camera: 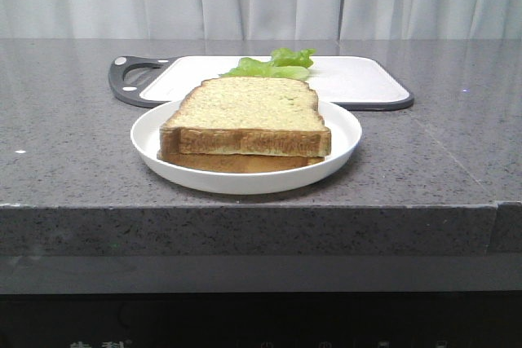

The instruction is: Left arm grabs bread, right arm adds lettuce

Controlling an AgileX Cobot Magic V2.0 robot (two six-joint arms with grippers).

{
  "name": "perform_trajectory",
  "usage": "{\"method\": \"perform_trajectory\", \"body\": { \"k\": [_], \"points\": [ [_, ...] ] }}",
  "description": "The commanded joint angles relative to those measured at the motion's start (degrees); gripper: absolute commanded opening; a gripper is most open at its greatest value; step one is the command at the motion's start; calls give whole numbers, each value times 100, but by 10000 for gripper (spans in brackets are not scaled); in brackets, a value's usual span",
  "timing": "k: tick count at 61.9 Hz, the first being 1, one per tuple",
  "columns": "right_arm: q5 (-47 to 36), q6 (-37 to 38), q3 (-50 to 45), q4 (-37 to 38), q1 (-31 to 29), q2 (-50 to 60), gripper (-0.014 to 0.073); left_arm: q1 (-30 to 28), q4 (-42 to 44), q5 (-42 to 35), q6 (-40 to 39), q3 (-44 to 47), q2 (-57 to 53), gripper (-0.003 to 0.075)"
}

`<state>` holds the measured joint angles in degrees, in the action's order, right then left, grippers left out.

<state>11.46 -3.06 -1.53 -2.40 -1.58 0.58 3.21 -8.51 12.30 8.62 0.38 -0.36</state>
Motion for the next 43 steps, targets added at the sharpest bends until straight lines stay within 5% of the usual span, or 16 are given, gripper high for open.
{"method": "perform_trajectory", "body": {
  "k": [1, 43],
  "points": [
    [-445, 3, 23, -2, 5, 114, -61, -16, -61, -477, -35, 30, -92, -19],
    [-344, 3, 472, 24, 4, 92, -61, -16, -128, -912, -35, -493, -42, -20]
  ]
}}
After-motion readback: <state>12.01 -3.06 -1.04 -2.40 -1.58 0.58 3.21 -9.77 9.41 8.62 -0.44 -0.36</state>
